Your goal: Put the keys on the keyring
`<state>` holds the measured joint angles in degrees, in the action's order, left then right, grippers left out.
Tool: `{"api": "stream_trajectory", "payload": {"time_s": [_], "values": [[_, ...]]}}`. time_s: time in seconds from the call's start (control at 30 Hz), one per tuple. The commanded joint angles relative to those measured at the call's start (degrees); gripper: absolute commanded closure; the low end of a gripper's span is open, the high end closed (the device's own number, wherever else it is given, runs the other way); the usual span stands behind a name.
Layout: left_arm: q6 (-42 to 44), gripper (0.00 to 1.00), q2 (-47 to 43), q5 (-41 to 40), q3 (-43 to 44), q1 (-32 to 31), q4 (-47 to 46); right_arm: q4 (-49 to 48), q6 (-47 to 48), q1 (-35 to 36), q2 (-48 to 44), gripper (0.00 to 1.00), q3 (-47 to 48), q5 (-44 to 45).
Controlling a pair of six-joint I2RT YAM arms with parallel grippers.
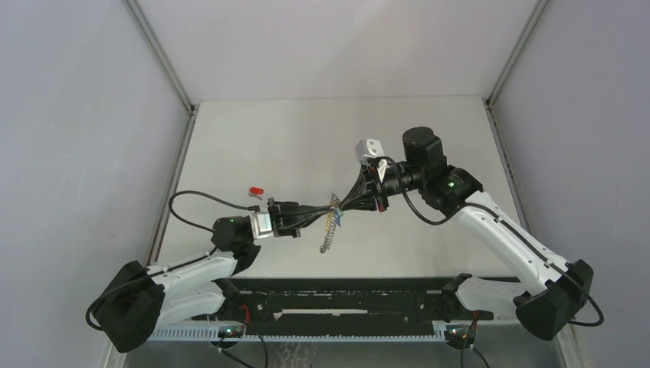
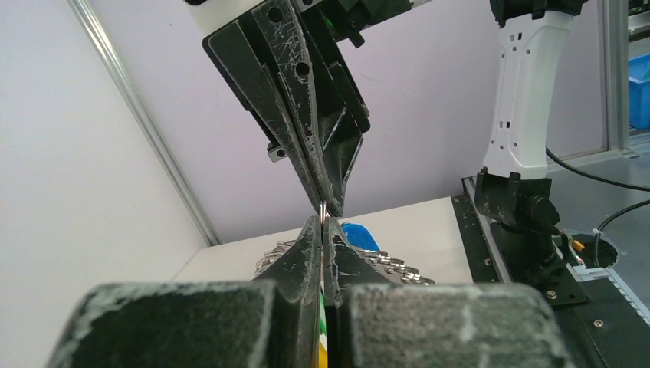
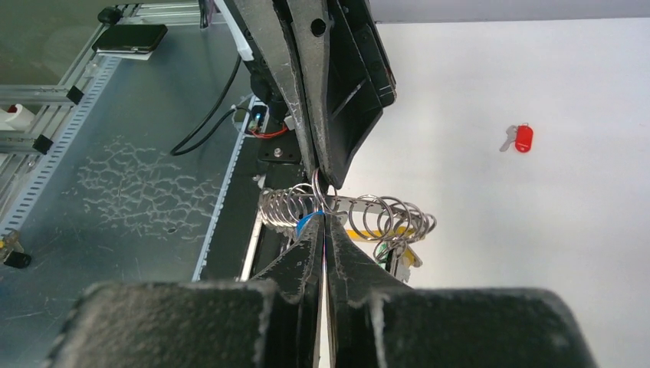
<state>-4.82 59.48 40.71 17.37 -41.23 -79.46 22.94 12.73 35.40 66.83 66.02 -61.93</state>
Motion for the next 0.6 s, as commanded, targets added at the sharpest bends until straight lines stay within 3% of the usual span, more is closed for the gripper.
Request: {"api": "stream_trajectory", "payload": {"time_s": [0.0,0.3,0.57], "values": [[0.41,1.0,-0.66,-0.43,3.66,0.01,-3.96,-2.29,-1.26,0.49,-0.21,1.0,0.08,-2.1],[-1.46,1.0,-1.11,-0.09,6.5,0.1,-3.86,-8.31,-10.14,-0.94,0.28,1.0,0.38,-3.71],[-2.92,1.0,0.43,1.48,10.38,0.1,-3.9,-1.43,-8.3,-0.92,2.81,1.0,4.38,-2.83]]}}
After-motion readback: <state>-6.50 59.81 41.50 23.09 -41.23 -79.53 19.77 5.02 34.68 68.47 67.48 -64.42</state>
